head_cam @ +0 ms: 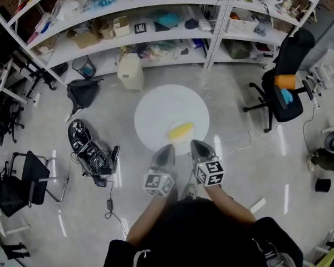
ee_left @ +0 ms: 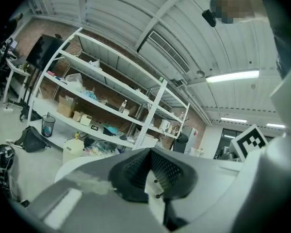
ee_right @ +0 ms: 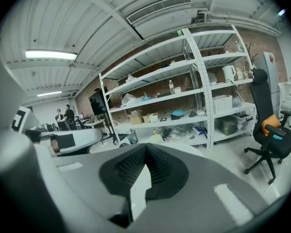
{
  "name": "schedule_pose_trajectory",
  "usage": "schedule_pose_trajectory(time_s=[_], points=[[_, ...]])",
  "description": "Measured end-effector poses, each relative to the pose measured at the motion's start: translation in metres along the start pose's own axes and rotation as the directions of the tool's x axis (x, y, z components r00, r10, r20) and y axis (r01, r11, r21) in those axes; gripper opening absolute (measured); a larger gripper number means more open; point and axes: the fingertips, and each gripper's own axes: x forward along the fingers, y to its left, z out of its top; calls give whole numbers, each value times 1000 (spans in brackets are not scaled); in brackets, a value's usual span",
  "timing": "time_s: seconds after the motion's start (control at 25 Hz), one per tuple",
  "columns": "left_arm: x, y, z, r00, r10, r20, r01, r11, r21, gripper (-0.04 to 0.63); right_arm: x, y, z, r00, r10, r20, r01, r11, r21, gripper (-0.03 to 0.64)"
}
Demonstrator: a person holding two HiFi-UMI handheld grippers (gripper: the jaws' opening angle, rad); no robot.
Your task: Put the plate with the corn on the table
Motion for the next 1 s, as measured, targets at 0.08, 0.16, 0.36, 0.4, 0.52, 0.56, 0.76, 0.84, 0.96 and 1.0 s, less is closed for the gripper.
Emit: schedule_pose_trajectory(time_s=[0.08, 0.16, 0.36, 0.4, 0.52, 0.56, 0.76, 0.84, 0.96, 1.0], points=[[-3, -2, -2, 1000, -3, -1, 3, 1000, 9, 3, -3, 2, 2, 1000, 6, 12, -6, 1000, 0, 8], [-6, -5, -5, 1000, -4, -3, 4, 1000, 15, 3, -6, 4, 3, 1000, 10, 24, -10, 1000, 0, 8], [-8, -7, -4, 1000, -12, -10, 13, 999, 37, 3, -8, 5, 6, 999, 21, 36, -21, 1000, -6, 8], [-8, -6, -5, 1000, -14, -12, 15, 999, 39, 3, -7, 6, 6, 999, 23, 37, -23, 1000, -12, 8], [-9, -5, -6, 1000, -16, -18, 17, 999, 46, 3, -6, 9, 5, 999, 25, 37, -24, 999, -23, 8], [-9, -5, -6, 1000, -16, -19, 17, 999, 48, 3, -6, 10, 4, 999, 23, 37, -22, 999, -24, 8], [-5, -3, -1, 1000, -13, -13, 13, 999, 46, 3, -2, 8, 7, 999, 24, 38, -23, 999, -23, 8], [-3, -2, -1, 1000, -11, -18, 11, 999, 50, 3, -1, 6, 8, 999, 23, 37, -23, 1000, -22, 8], [1, -2, 0, 1000, -6, -22, 7, 998, 59, 3, 0, 5, 9, 999, 20, 32, -19, 1000, -24, 8], [1, -1, 0, 1000, -3, -23, 4, 998, 62, 3, 0, 5, 9, 999, 19, 30, -18, 1000, -24, 8]])
